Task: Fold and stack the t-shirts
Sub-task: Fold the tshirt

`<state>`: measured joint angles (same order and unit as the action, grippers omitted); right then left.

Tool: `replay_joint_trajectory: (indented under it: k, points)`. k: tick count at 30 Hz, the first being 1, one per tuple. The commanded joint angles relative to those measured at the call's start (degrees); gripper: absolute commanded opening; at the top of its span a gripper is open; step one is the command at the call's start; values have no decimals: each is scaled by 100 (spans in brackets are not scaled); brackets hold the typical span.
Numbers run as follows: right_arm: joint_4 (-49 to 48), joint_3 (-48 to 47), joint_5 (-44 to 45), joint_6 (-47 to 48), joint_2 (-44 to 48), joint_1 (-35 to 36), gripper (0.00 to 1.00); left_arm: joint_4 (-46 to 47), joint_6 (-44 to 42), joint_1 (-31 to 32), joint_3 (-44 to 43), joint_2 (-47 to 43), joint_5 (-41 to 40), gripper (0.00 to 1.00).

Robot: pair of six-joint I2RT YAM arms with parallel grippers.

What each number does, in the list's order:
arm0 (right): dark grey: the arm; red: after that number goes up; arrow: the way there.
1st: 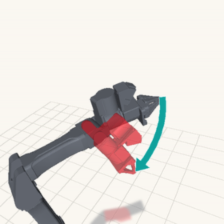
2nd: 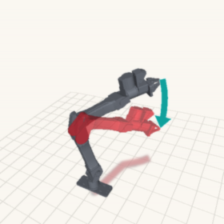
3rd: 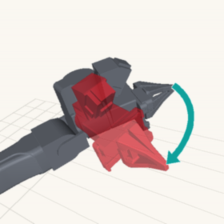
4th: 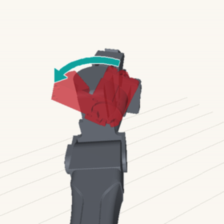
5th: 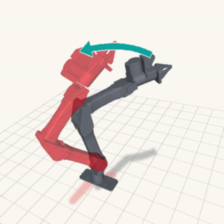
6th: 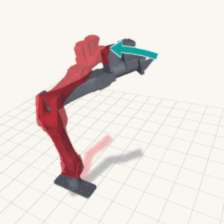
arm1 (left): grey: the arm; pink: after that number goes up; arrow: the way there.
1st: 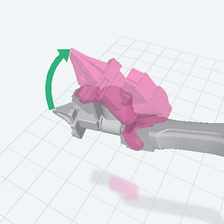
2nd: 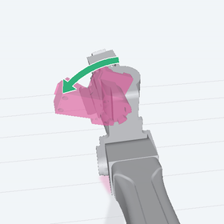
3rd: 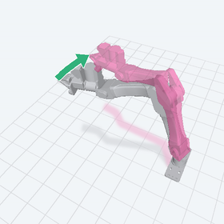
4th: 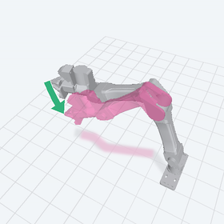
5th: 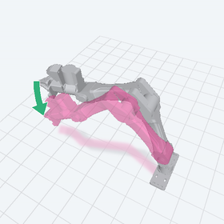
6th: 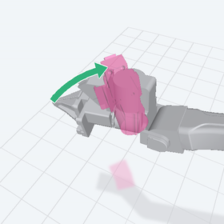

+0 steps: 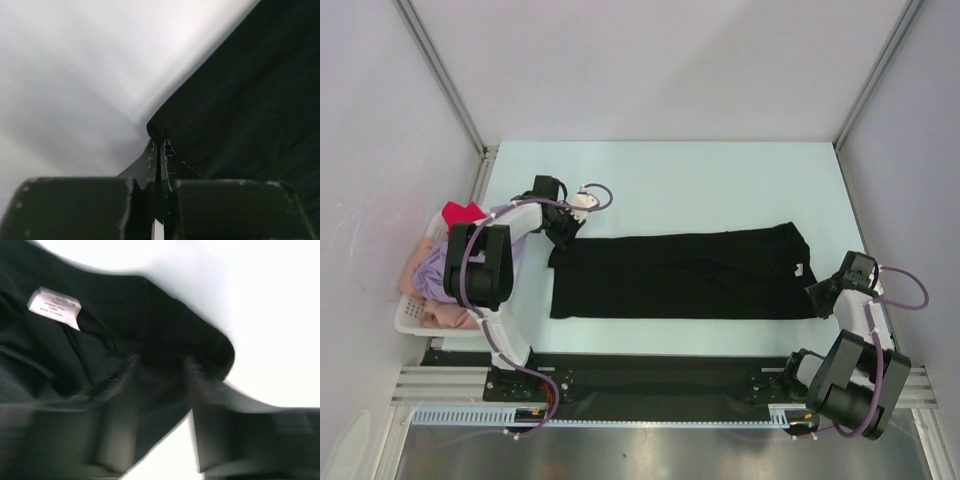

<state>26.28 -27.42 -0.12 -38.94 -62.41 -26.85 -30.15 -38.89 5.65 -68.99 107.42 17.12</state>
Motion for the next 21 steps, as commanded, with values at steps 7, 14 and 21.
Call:
replay_joint_trajectory:
  k: [7,14,21]
  points:
    - [-1817,27,-453,-264,-1263,-39,0,-762,-346,24,773,-502,316,0]
    - [-2741,-1787,-656,-141,-3131,680,0,-1555,-909,252,1361,-1143,1346,0]
    - [-2461,-4769,-928,-158,-5622,1815,0,-1423,-655,1016,1933,-1538,1855,10]
